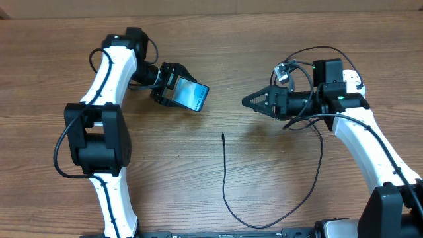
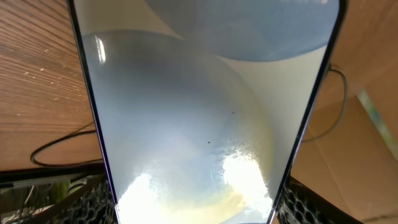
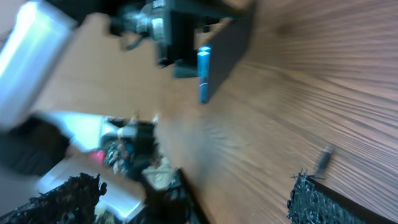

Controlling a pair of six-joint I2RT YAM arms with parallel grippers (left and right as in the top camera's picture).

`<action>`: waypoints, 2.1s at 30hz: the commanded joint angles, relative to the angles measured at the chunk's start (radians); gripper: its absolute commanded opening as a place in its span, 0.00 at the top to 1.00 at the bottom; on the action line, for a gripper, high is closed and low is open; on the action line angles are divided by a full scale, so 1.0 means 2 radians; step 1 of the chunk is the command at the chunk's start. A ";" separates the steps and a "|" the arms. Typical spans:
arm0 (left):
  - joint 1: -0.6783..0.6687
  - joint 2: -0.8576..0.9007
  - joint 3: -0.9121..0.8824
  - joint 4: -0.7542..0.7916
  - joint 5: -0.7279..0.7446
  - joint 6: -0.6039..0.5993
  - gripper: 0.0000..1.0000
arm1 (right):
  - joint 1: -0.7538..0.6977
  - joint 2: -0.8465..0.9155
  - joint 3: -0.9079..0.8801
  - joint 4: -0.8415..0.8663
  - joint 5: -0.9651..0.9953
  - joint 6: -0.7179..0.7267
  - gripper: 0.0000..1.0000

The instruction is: Plug charger to phone and switch on socket

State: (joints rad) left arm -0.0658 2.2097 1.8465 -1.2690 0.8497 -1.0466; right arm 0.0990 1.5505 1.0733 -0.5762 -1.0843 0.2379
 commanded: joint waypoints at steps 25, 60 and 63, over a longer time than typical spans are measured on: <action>-0.098 -0.002 0.015 0.039 0.021 -0.109 0.96 | 0.124 0.002 0.010 0.060 0.306 0.276 0.00; -0.157 -0.002 0.015 0.098 0.098 -0.134 0.96 | 0.146 0.008 0.003 0.055 0.389 0.274 0.58; -0.158 -0.002 0.015 0.098 0.099 -0.134 0.96 | 0.146 0.008 0.003 0.055 0.389 0.274 0.64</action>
State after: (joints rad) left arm -0.3733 2.2101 1.8469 -1.0748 0.9592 -1.3315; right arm 0.3878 1.5612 1.0733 -0.4644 -0.3248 0.7856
